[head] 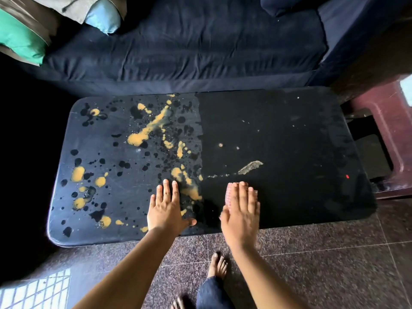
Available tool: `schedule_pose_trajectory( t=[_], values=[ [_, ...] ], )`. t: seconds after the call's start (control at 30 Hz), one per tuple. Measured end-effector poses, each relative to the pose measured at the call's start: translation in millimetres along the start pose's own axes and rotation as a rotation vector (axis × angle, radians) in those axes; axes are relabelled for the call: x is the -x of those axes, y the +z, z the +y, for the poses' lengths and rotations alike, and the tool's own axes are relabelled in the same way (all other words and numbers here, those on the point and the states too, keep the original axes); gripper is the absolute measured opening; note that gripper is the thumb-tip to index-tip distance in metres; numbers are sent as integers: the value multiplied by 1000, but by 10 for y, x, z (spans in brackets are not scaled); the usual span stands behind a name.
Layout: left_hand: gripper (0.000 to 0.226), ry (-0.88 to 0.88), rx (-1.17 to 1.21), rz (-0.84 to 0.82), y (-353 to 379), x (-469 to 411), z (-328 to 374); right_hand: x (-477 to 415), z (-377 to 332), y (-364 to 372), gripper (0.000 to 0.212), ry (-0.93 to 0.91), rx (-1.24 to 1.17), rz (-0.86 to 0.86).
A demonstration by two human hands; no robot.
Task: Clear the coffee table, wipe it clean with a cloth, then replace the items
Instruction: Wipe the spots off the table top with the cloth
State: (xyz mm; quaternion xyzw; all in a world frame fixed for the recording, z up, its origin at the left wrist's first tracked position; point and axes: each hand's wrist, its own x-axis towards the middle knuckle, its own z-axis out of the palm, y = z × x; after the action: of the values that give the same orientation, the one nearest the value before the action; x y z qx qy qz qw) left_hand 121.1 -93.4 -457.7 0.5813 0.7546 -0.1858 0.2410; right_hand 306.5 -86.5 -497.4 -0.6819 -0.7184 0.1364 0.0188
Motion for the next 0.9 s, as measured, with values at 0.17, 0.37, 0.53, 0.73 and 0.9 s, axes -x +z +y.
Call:
schedule_pose_trajectory(
  t=[0.17,0.37,0.53,0.73,0.9],
  values=[
    [120,15,5,35,27,-1,-24,108,-33,100,69,-436,37,-53],
    [120,27,23,72,62,23,-72,105,340,3,67,-112,62,-4],
    [119,16,49,89,102,27,-75,337,-312,152,69,-186,-22,-8],
    [117,26,51,93,97,36,-111,244,300,138,66,-403,113,9],
    [118,19,71,79,94,35,-95,283,185,112,65,-78,54,43]
  ],
)
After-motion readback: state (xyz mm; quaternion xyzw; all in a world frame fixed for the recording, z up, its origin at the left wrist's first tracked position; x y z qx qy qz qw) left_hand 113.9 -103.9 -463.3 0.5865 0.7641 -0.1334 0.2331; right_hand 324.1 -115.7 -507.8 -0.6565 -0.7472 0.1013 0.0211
